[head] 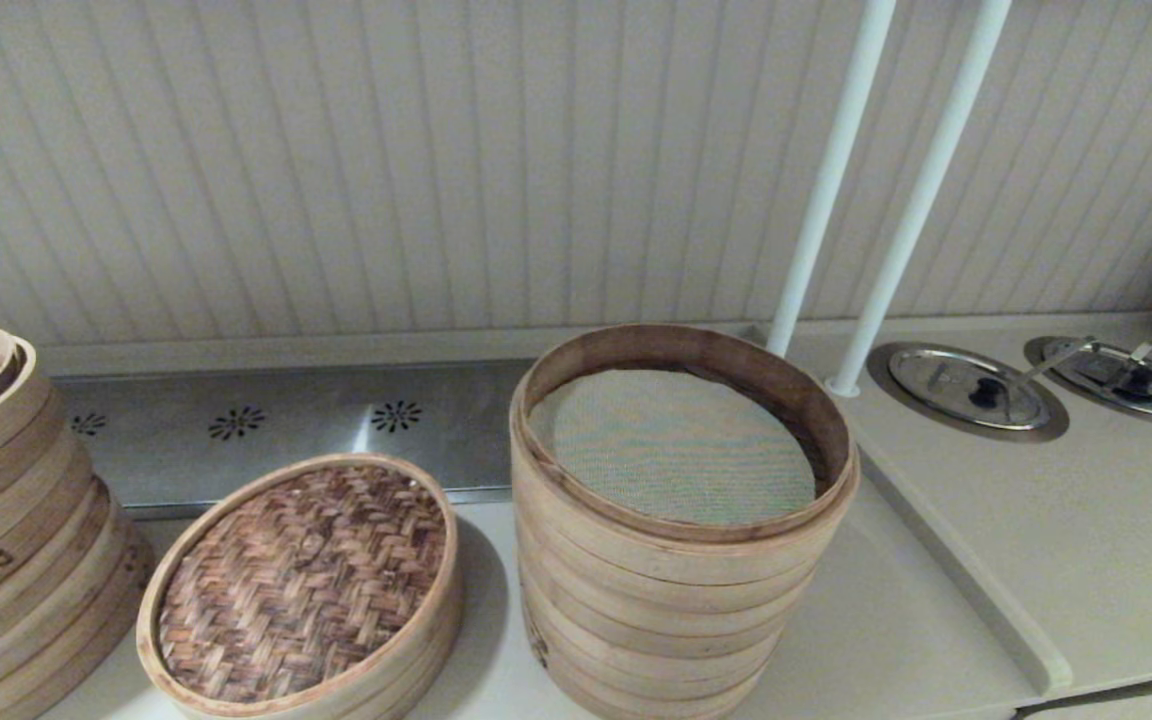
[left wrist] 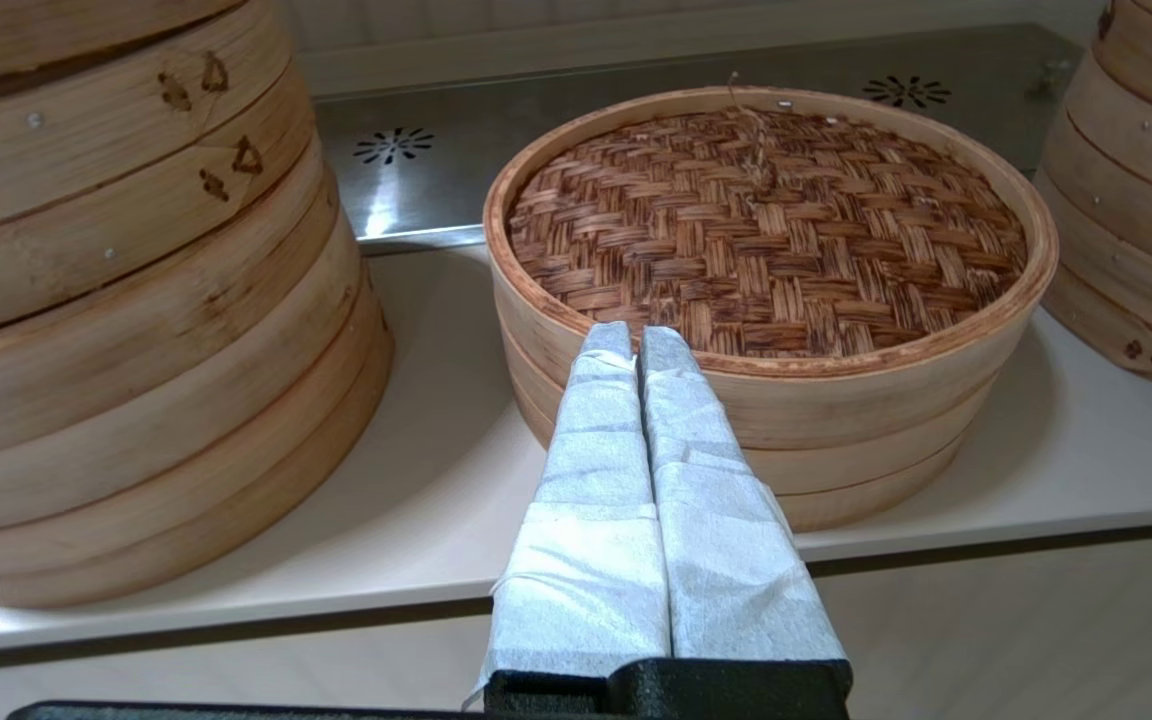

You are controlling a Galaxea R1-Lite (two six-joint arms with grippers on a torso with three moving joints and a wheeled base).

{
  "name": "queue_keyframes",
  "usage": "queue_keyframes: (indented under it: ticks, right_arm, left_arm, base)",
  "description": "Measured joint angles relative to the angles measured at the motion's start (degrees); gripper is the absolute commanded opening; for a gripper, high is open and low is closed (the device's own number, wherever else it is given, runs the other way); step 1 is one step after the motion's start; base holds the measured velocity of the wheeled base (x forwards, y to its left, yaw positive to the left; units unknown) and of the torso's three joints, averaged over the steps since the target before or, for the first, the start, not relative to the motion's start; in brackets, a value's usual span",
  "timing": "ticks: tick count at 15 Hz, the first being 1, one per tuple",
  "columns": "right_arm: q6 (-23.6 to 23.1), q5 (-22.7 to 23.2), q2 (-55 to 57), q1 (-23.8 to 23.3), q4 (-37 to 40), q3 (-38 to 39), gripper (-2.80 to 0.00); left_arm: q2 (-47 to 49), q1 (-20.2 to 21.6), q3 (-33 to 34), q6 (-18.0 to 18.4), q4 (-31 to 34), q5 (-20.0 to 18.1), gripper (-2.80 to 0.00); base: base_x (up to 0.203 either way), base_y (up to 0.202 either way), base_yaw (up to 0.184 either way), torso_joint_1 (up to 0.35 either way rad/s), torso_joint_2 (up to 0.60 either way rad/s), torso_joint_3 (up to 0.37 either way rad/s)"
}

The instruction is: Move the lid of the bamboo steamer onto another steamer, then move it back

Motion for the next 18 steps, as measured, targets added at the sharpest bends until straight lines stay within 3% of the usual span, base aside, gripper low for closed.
queue_keyframes:
  ticks: [18]
  right_arm:
    - [0.4,0.0,0.1,0.0,0.1,0.0,-2.8]
  left_arm:
    - [0.0,0.0,0.1,-0.7,0.0,0.0,-2.8]
  base:
    - [0.0,0.0,0.0,0.0,0.0,0.0]
